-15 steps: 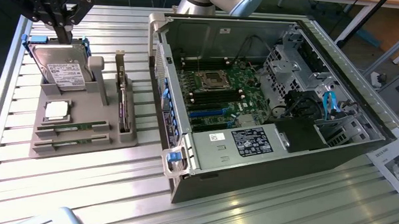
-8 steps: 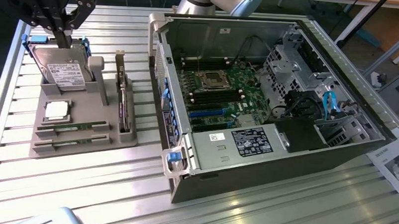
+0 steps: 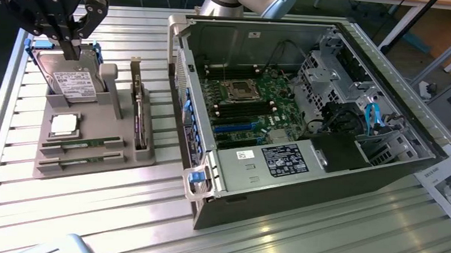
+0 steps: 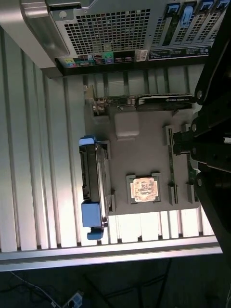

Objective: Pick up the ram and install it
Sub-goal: 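Reach for the ram, then pick up the ram and move it above insertion slot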

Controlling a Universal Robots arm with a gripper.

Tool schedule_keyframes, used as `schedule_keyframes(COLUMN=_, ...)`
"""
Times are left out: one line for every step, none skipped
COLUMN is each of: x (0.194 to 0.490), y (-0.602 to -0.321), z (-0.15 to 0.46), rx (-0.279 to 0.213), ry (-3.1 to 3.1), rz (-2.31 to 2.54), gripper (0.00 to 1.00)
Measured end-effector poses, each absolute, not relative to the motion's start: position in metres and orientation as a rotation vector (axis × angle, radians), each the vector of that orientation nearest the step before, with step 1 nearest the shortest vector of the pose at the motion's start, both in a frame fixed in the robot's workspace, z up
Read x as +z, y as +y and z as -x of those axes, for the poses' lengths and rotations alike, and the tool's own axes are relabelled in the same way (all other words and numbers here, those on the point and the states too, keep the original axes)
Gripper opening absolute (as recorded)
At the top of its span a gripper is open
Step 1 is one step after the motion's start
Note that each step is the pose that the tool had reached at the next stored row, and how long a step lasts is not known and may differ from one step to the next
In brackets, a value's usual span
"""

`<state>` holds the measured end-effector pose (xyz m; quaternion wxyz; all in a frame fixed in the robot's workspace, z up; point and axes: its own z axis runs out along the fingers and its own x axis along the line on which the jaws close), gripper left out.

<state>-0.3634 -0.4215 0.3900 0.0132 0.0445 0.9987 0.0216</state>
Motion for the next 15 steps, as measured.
schedule_keyframes(x=0.3900, y=-0.4215, z=0.3634, rx=0.067, ry=3.111, rz=-0.139, gripper=0.10)
schedule_keyframes(x=0.3900, y=-0.4215, z=0.3634, rx=0.067, ry=3.111, rz=-0.139, gripper=0.10)
schedule_keyframes(x=0.3900, y=-0.4215, z=0.3634, rx=0.067, ry=3.111, rz=-0.139, gripper=0.10)
schedule_keyframes(x=0.3900, y=-0.4215, z=0.3634, rx=0.067, ry=3.111, rz=-0.139, gripper=0.10)
schedule_keyframes(x=0.3900, y=-0.4215, z=0.3634, rx=0.067, ry=3.111, rz=-0.139, gripper=0.10)
schedule_keyframes(x=0.3900, y=-0.4215, z=0.3634, rx=0.067, ry=3.111, rz=-0.139, gripper=0.10)
schedule_keyframes(x=0.3900, y=-0.4215, z=0.3634, rx=0.067, ry=3.111, rz=-0.139, gripper=0.10)
schedule_keyframes(x=0.3900, y=-0.4215, z=0.3634, rx=0.067, ry=3.111, rz=-0.139, gripper=0.10)
schedule_keyframes(x=0.3900, y=-0.4215, z=0.3634, rx=0.067, ry=3.111, rz=-0.139, gripper=0.10)
schedule_keyframes(x=0.3900, y=-0.4215, z=0.3634, rx=0.067, ry=3.111, rz=-0.139, gripper=0.10)
schedule_keyframes(x=0.3900, y=-0.4215, z=0.3634, rx=0.067, ry=3.111, rz=-0.139, gripper=0.10)
schedule_keyframes(x=0.3900, y=-0.4215, z=0.3634, rx=0.067, ry=3.111, rz=-0.139, gripper=0.10)
schedule_keyframes(x=0.3900, y=-0.4215, z=0.3634, rx=0.067, ry=3.111, rz=-0.139, gripper=0.10)
schedule_keyframes(x=0.3900, y=-0.4215, z=0.3634, rx=0.067, ry=3.111, rz=-0.138, gripper=0.10)
schedule_keyframes(x=0.3900, y=-0.4215, z=0.3634, rx=0.067, ry=3.112, rz=-0.120, gripper=0.10)
